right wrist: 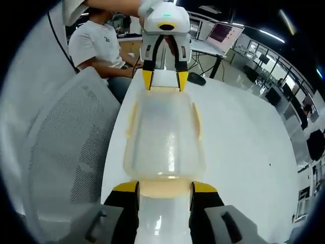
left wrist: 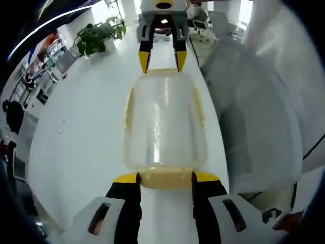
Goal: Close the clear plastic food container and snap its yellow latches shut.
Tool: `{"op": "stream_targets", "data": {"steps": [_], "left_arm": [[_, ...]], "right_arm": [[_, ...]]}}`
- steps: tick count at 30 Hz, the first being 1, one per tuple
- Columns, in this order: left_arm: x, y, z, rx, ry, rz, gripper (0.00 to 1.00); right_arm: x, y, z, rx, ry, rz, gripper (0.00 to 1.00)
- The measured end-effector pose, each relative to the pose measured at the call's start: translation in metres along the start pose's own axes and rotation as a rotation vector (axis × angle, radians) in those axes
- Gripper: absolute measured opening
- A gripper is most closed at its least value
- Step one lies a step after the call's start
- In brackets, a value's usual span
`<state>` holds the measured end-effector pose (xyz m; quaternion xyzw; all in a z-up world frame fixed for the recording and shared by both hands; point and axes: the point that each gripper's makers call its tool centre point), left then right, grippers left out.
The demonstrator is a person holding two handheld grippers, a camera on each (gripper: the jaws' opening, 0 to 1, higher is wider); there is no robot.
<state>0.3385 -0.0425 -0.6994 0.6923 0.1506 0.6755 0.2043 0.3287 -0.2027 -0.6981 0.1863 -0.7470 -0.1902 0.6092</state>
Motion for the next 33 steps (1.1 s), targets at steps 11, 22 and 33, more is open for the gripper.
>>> {"op": "stream_targets", "data": {"steps": [11, 22, 33], "left_arm": [[-0.017, 0.030, 0.007, -0.008, -0.010, 0.008, 0.37], [-0.040, 0.056, 0.015, 0.005, -0.007, 0.014, 0.37], [-0.060, 0.076, 0.021, 0.001, -0.004, 0.017, 0.36]], "right_arm": [[0.016, -0.031, -0.005, -0.003, -0.006, 0.005, 0.36], [0.027, -0.064, -0.011, -0.003, 0.002, 0.009, 0.36], [0.034, -0.092, -0.015, 0.001, -0.001, 0.022, 0.36]]}}
Point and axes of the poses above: the point that each gripper's makers call its tool centre point, and the gripper's own axes: x roughly backward along the fingers, z roughly to its left, y roughly out of its top, and after that the axes turned 6 degrees about -y, right-handed
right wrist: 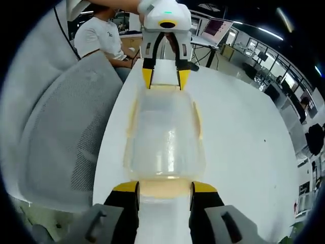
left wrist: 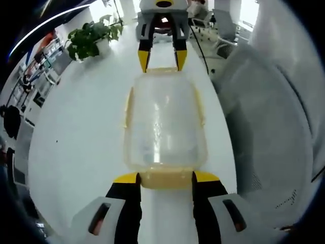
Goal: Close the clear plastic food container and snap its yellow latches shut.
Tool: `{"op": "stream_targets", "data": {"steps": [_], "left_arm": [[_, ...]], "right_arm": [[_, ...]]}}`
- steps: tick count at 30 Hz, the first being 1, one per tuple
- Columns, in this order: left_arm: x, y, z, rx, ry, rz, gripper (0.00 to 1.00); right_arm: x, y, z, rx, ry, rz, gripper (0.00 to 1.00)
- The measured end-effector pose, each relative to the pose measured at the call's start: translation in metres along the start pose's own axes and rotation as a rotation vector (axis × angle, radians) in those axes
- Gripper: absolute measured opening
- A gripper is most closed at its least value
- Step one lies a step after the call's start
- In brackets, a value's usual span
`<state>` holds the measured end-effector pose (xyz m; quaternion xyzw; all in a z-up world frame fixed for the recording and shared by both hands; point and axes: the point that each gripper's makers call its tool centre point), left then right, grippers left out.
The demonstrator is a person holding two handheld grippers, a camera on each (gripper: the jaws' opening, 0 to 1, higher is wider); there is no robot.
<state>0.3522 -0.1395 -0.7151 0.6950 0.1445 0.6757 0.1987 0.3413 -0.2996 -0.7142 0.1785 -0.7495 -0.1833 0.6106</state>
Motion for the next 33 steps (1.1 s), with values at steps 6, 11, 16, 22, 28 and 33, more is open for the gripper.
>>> {"op": "stream_targets", "data": {"steps": [6, 11, 16, 22, 28, 33], "left_arm": [[-0.010, 0.010, 0.003, -0.001, -0.004, -0.001, 0.36], [-0.019, 0.014, 0.004, 0.001, -0.003, 0.006, 0.36], [-0.025, 0.015, 0.004, 0.005, -0.006, 0.014, 0.37], [-0.031, 0.013, 0.003, 0.009, -0.007, 0.019, 0.37], [-0.031, 0.011, 0.004, 0.018, -0.011, 0.020, 0.37], [-0.032, 0.010, 0.003, 0.025, -0.017, 0.027, 0.37]], "right_arm": [[0.003, -0.014, -0.001, 0.000, 0.000, 0.006, 0.36], [0.001, -0.024, -0.002, 0.008, 0.003, 0.023, 0.36], [0.001, -0.029, -0.001, 0.012, 0.008, 0.030, 0.36], [-0.005, -0.034, -0.001, 0.015, 0.016, 0.039, 0.36], [-0.008, -0.034, -0.001, 0.013, 0.017, 0.041, 0.37], [-0.015, -0.037, -0.001, 0.022, 0.020, 0.055, 0.37]]}}
Point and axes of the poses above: the point that each gripper's makers call its tool centre point, and the gripper's own axes: x roughly backward along the fingers, z roughly to its left, y roughly out of its top, and after that the axes turned 6 degrees about -y, right-handed
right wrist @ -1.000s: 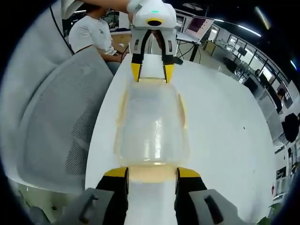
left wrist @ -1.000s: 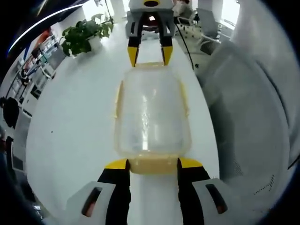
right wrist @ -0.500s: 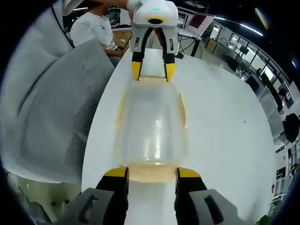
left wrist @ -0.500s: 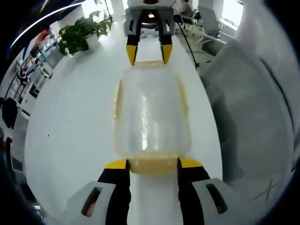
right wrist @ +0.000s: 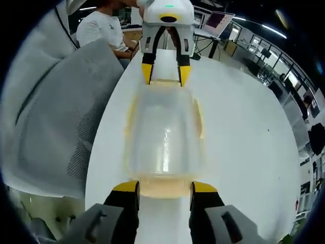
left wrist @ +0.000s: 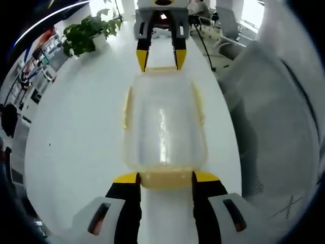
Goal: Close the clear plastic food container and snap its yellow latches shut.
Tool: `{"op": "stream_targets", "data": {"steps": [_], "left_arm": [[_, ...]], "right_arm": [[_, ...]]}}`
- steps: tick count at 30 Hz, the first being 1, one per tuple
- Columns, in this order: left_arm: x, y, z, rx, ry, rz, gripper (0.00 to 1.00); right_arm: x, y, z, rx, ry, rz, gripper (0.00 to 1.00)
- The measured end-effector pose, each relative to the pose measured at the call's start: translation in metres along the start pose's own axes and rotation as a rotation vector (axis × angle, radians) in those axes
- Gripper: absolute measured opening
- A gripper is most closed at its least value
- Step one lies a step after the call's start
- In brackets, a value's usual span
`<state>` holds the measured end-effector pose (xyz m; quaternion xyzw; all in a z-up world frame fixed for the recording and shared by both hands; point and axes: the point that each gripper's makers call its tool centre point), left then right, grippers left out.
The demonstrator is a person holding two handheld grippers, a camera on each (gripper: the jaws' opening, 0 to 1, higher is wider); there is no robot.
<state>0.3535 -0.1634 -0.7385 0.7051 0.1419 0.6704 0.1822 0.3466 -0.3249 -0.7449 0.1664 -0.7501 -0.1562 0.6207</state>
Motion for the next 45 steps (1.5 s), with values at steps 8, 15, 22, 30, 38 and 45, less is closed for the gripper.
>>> {"op": "stream_targets", "data": {"steps": [8, 15, 22, 30, 38, 45], "left_arm": [[-0.005, -0.001, 0.000, -0.006, 0.006, 0.007, 0.37], [-0.006, -0.005, -0.001, -0.032, 0.007, 0.019, 0.40], [-0.004, -0.007, -0.003, -0.010, 0.011, 0.013, 0.44], [0.006, -0.010, -0.004, 0.084, 0.017, -0.028, 0.46], [0.016, -0.002, 0.001, 0.268, 0.054, -0.139, 0.44], [0.023, 0.004, 0.001, 0.392, 0.053, -0.223, 0.42]], "right_arm": [[-0.003, -0.004, 0.002, 0.015, -0.011, 0.013, 0.37], [-0.004, -0.006, 0.003, 0.048, -0.012, 0.031, 0.40], [-0.002, -0.008, 0.003, 0.038, -0.007, 0.039, 0.43], [0.010, -0.008, 0.007, -0.020, 0.005, 0.017, 0.45], [0.024, -0.001, 0.004, -0.078, -0.021, -0.008, 0.42], [0.030, 0.008, 0.000, -0.165, -0.046, -0.040, 0.32]]}}
Point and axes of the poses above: the point that each gripper's makers call its tool centre point, and the gripper's own axes: x roughly backward along the fingers, z roughly to its left, y roughly out of its top, and after that the axes turned 6 degrees about -y, right-handed
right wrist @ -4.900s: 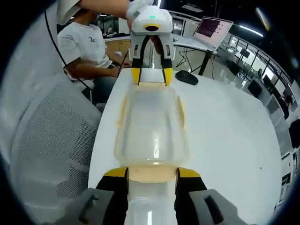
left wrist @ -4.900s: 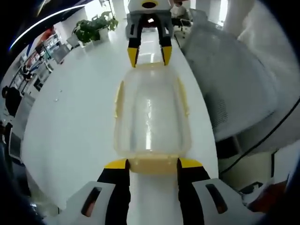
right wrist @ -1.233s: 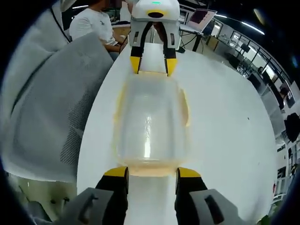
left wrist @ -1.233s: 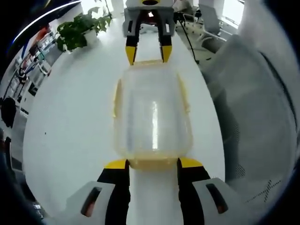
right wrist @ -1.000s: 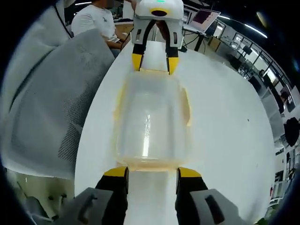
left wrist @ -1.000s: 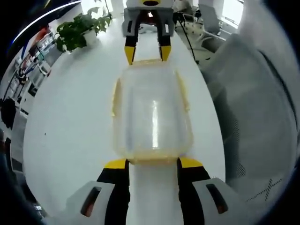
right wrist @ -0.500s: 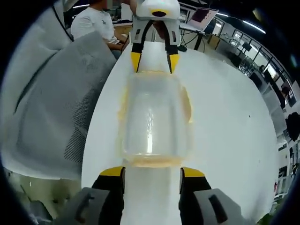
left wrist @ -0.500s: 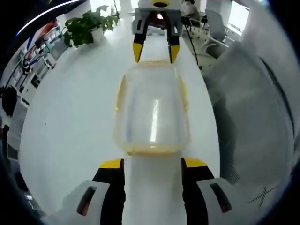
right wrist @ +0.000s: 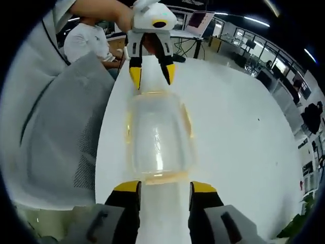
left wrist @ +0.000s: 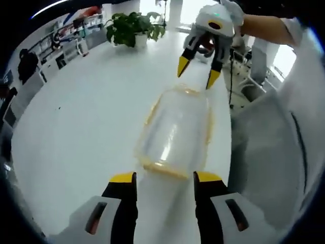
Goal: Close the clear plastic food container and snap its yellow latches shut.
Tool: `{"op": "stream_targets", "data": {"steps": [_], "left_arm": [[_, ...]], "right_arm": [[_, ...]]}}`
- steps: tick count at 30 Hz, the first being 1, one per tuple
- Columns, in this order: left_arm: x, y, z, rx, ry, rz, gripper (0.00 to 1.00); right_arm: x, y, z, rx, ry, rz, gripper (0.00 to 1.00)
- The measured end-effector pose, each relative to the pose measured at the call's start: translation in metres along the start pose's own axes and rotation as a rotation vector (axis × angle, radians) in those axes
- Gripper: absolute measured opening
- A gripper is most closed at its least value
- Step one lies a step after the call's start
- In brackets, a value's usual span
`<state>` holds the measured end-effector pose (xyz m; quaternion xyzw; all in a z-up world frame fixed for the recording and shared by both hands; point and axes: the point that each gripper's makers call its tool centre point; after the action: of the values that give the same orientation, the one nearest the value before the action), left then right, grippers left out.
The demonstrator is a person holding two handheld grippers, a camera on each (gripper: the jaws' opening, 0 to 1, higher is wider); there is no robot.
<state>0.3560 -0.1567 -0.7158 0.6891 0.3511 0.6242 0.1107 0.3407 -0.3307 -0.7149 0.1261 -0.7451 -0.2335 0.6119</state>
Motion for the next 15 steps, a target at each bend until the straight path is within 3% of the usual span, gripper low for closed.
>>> {"op": "stream_targets", "data": {"steps": [3, 6, 7, 11, 13, 15], "left_arm": [[0.000, 0.002, -0.002, 0.055, -0.002, -0.021, 0.42], [0.000, 0.003, 0.002, 0.085, 0.032, -0.026, 0.38], [0.000, 0.004, 0.003, 0.092, 0.042, -0.034, 0.38], [-0.003, 0.003, 0.000, 0.230, 0.034, -0.068, 0.38], [-0.004, 0.003, 0.001, 0.267, 0.029, -0.085, 0.39], [-0.005, 0.003, 0.002, 0.298, 0.034, -0.096, 0.38]], "right_arm": [[-0.001, 0.004, -0.003, -0.054, -0.030, -0.006, 0.39], [-0.002, 0.009, -0.008, -0.120, -0.062, -0.028, 0.31], [-0.003, 0.012, -0.009, -0.191, -0.073, -0.050, 0.28], [-0.009, 0.004, -0.018, -0.313, -0.140, -0.032, 0.31], [-0.011, 0.004, -0.016, -0.387, -0.129, -0.039, 0.30], [-0.011, 0.006, -0.012, -0.413, -0.114, -0.046, 0.22]]}}
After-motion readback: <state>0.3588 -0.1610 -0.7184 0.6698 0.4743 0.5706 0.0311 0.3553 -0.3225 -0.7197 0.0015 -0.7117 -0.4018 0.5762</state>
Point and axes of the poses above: the point that each gripper's makers call its tool centre point, and the gripper's own axes: x roughly backward along the fingers, z roughly to its left, y roughly out of its top, and after that the axes turned 6 degrees about -y, right-handed
